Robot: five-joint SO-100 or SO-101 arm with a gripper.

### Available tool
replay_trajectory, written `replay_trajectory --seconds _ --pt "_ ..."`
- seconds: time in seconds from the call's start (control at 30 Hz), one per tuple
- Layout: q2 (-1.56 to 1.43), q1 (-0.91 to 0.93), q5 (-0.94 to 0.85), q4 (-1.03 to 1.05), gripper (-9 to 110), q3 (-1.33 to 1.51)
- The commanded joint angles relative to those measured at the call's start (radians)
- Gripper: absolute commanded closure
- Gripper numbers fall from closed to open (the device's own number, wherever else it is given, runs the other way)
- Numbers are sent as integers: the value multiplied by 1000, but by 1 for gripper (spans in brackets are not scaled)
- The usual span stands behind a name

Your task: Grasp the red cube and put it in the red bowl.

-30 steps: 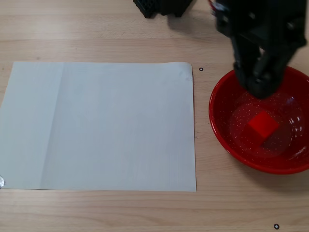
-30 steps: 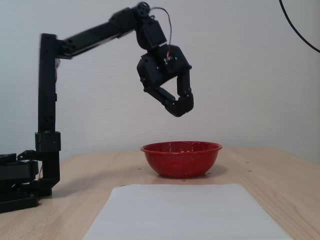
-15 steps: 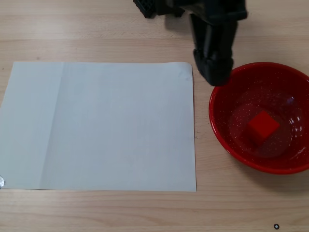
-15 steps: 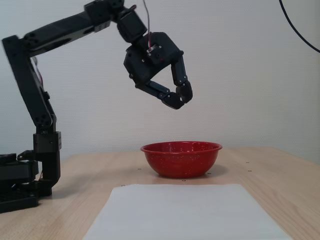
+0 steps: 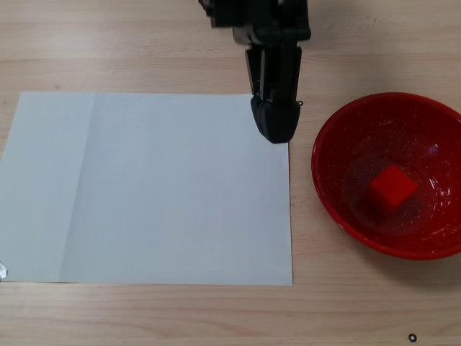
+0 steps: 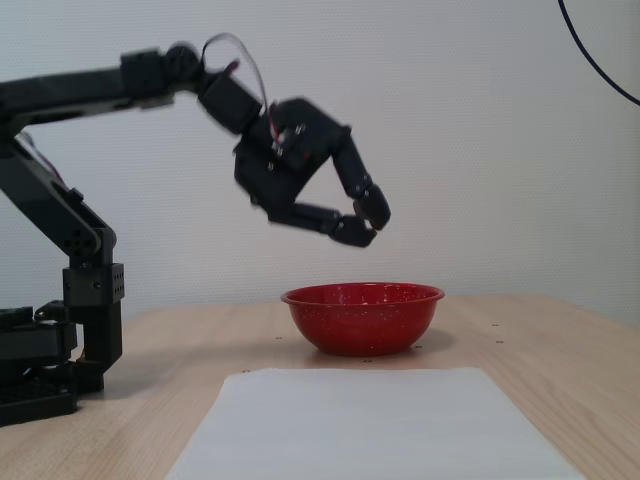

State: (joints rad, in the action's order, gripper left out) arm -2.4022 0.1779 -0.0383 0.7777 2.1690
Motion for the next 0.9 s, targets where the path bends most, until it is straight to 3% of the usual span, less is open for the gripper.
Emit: replay_trajectory --seconds 0.0,0.7,0.87 --pt "-135 -20 17 -94 101 26" --pt "-618 -40 3 -770 101 851" --pt "-698 -34 -29 -735 101 933"
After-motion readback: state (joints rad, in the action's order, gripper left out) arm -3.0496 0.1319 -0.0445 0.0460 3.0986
